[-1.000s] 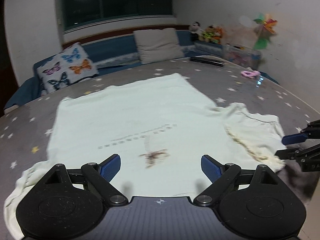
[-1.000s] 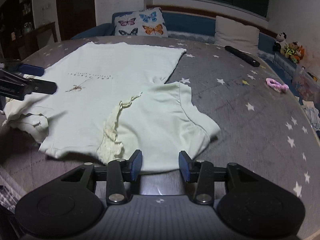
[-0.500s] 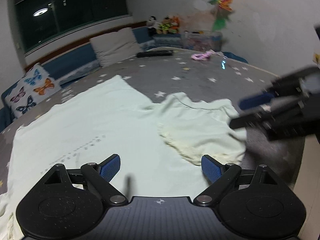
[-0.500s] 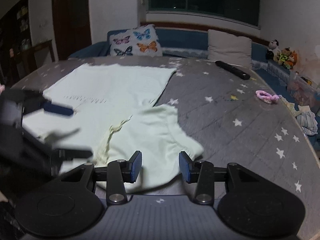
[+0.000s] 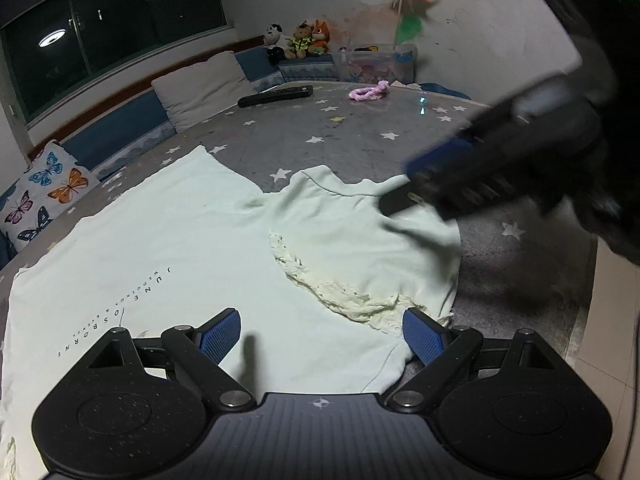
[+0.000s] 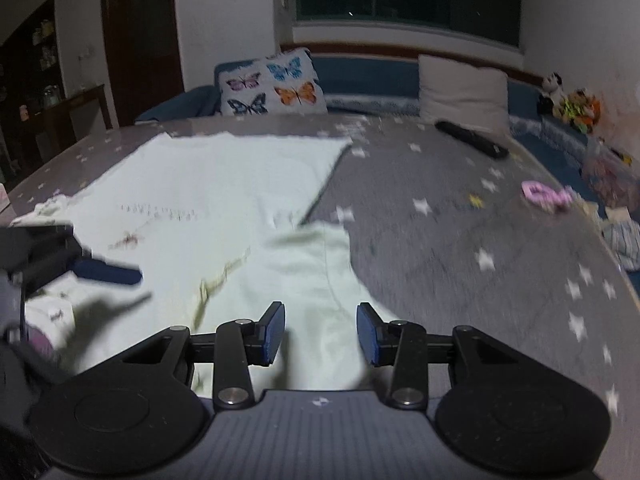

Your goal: Fold clothes

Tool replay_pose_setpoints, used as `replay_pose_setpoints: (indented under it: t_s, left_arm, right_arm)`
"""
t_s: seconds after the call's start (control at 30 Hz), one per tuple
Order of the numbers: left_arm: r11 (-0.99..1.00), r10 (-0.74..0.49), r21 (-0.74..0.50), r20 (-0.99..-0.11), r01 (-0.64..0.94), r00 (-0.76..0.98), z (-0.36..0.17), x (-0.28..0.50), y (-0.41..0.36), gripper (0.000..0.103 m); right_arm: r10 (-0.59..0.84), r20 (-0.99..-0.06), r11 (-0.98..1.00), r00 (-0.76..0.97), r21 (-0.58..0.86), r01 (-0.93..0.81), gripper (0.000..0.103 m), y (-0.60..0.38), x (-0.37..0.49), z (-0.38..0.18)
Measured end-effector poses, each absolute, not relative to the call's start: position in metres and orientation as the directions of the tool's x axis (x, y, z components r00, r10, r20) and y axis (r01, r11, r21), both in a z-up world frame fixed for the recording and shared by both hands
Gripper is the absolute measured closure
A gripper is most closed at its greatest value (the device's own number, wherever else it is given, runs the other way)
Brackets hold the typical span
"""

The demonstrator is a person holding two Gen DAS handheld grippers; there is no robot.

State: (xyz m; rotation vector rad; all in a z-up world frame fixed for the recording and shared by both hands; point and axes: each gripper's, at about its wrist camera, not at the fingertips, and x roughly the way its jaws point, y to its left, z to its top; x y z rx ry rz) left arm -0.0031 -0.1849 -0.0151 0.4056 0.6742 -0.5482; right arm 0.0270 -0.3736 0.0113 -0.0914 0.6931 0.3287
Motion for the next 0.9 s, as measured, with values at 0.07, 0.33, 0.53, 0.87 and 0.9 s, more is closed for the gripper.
replay_pose_setpoints:
  t_s: [0.07, 0.33, 0.53, 0.87, 0.9]
  left_arm:
    - [0.786, -0.342, 0.17, -0.681, 0.594, 0.648, -0.015, -0.002, -0.185, 0.012]
    - [0.785, -0.354, 0.153, -0.685, 0.6, 0.637, -0.016, 0.0, -0.183, 0.012]
    - [0.784, -0.359, 0.146, -0.686, 0.603, 0.633, -0.017, 0.002, -0.182, 0.01]
    - [0.797, -0.357, 0.147, -0.668, 0.586, 0.653, -0.01, 0.003, -0.177, 0.009]
    - [0.799, -0.357, 0.147, -0.665, 0.584, 0.656, -0.009, 0.003, -0.177, 0.009]
  right_arm:
    - [0.289, -0.635, 0.936, 0.717, 0.028, -0.352, 0.063, -0.365, 0.042, 0.011]
    - [0.334, -0.651, 0.91, 0.682, 0.034, -0.413, 0.071, -0.335, 0.097, -0.004]
    - [0.308, -0.659, 0.93, 0.687, 0.054, -0.364, 0.081, -0.346, 0.104, -0.012]
    - [0.244, -0.635, 0.96, 0.733, 0.051, -0.275, 0.075, -0.376, 0.069, -0.001]
    - [0.238, -0.629, 0.965, 0.74, 0.066, -0.254, 0.075, -0.382, 0.063, 0.001]
